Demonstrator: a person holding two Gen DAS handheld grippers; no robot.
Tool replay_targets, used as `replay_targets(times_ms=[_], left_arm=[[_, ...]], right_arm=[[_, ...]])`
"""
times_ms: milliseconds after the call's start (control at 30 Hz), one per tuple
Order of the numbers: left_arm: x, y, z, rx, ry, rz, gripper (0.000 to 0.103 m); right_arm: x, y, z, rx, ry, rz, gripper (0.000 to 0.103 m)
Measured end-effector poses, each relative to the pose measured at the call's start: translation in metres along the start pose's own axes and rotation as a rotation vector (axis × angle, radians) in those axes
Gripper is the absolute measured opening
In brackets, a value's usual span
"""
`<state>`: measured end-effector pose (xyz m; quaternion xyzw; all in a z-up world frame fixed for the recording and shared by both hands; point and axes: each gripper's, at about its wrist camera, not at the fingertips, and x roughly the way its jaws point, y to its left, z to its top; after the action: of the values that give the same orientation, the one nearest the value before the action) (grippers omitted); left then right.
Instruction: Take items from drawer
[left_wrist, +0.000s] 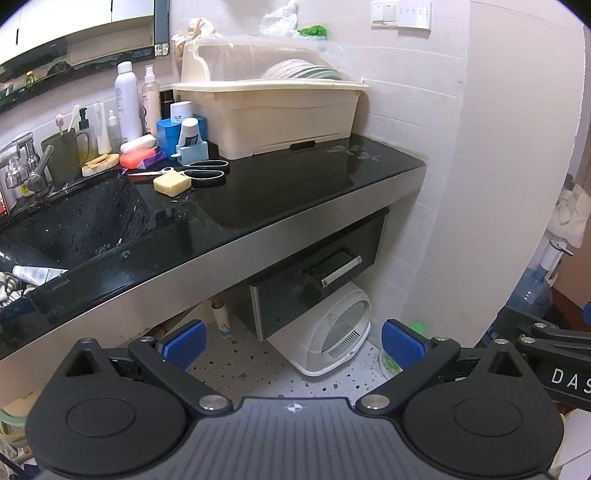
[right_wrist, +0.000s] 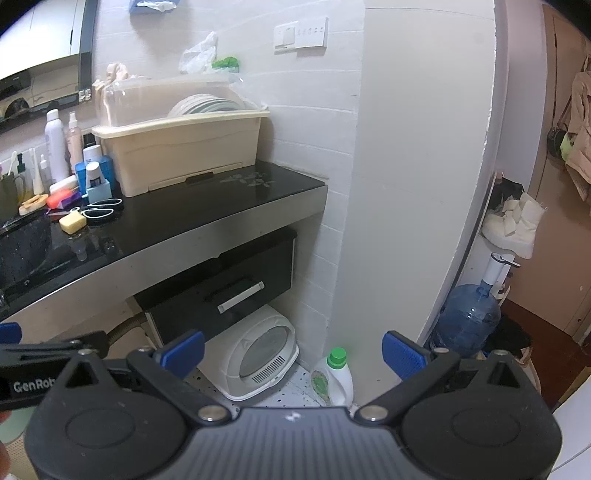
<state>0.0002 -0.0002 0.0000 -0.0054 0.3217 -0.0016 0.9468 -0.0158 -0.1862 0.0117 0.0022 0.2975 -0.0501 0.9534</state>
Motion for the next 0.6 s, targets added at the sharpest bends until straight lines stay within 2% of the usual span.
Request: replay_targets(times_ms=[200,600], left_arm=[[0.0016,-0.0029,0.0017,-0.002,0.011,0.003,0.102],[0.0031,0.0000,0.0004,-0.007,0.017,-0.007,0.102]], right_arm=[[0.0039,-0.0018,0.0025,-0.005,0.021,-0.007,0.103],[-0.0009,0.0010,-0.0012,-0.006,0.008,-0.008,0.103]])
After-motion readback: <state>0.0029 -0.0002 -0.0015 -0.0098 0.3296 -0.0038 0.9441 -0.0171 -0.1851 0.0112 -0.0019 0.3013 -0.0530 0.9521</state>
